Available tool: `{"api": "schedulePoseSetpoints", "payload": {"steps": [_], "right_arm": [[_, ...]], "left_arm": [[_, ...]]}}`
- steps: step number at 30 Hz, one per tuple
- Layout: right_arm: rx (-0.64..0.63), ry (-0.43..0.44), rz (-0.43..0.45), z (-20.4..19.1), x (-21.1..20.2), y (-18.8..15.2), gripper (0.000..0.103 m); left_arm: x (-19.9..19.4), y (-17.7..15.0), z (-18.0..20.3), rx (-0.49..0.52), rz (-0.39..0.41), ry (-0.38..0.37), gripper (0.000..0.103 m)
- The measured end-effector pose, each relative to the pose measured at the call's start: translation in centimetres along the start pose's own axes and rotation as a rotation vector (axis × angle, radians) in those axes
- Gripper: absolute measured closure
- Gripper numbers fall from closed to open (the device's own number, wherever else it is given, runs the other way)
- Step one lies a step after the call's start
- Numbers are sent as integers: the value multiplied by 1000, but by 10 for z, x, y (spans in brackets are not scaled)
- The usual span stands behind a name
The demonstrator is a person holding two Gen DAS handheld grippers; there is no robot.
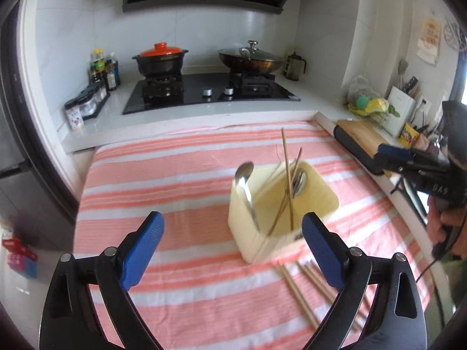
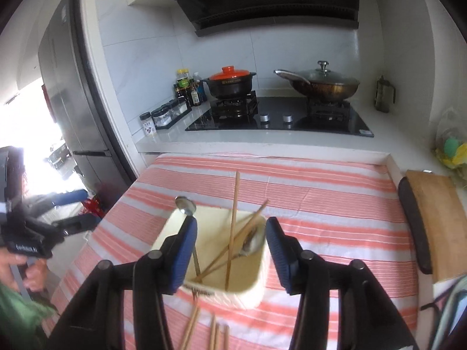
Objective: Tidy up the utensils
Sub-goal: 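Withdraw both open tools back over the table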
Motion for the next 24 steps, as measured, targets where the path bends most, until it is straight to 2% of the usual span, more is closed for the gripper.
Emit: {"api": "schedulePoseSetpoints", "payload": {"steps": [2,5,8,11,13,15,19,21,24], "right_arm": [[-61,-39,1,-2,-33,-33,43],[-105,-114,-27,3,-61,-101,43],[-57,-150,-78,16,-64,-179,43],[0,-193,-138,31,-57,-254,43],[32,-241,-166,42,-55,-290,43],[59,-276,-169,52,-55,-310,43],[94,-333,-162,69,-55,-320,43],[125,-341,-189,77,-50,-323,43],[156,-335,-220,85,-44,-325,42]], "left_arm": [[-17,-40,0,13,-42,16,3],[-17,-111,7,-16,-121,23,3],[1,-183,19,-68,-142,59,3],[26,-232,29,-108,-141,87,3],[40,-248,31,-146,-123,102,3],[51,-252,31,-165,-105,110,3],[65,-247,35,-122,-108,131,3],[68,-246,33,-118,-109,144,3],[79,-250,28,-139,-160,139,3]]}}
Point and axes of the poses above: each gripper's, at about its wrist camera, not at the fingertips, and x roughly the way its jaws point, z to its right, y to its top, the point moved 5 cm from there along x, roughly the way its jaws point, and after that the axes turned 4 degrees about -z, right-handed, at the moved point
